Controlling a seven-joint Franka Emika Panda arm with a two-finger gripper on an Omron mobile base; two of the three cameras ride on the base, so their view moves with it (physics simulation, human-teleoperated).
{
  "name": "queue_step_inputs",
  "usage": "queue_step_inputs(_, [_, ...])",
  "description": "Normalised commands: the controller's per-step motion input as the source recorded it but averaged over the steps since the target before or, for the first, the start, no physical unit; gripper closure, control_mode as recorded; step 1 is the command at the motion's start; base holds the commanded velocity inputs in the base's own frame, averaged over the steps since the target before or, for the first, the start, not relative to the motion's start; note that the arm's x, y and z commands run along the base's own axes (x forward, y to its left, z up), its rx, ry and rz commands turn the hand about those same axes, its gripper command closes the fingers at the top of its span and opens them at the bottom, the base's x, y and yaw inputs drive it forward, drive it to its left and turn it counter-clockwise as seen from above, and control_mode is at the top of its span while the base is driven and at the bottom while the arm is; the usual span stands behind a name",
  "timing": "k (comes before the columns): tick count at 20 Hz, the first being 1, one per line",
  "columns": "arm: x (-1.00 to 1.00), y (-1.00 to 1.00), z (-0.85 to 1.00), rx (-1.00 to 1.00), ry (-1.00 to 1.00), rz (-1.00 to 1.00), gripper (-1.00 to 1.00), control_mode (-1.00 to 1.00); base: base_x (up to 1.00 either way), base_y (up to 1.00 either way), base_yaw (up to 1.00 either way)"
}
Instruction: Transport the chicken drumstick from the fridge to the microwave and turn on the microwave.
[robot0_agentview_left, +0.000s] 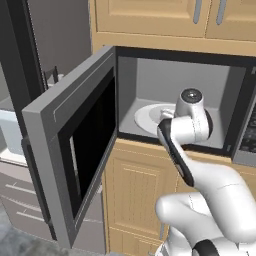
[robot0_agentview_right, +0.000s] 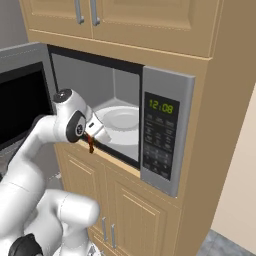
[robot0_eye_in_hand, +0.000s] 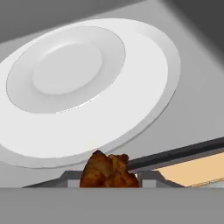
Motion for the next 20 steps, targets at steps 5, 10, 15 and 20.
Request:
queue_step_inputs(5, [0.33,-0.18,0.31,-0.01,0.04,0.00,1.00,-1.00,0.00,0.00,0.00])
queue_step_inputs(10, [0.42,0.00,0.26,-0.07,0.06,0.00,1.00,-1.00,0.00,0.00,0.00])
queue_step_inputs(15, [0.43,0.00,0.05,-0.17,0.01,0.01,1.00,-1.00,0.00,0.00,0.00])
queue_step_inputs(20, [0.47,0.00,0.00,-0.14,0.00,0.02,1.00,-1.00,0.00,0.00,0.00])
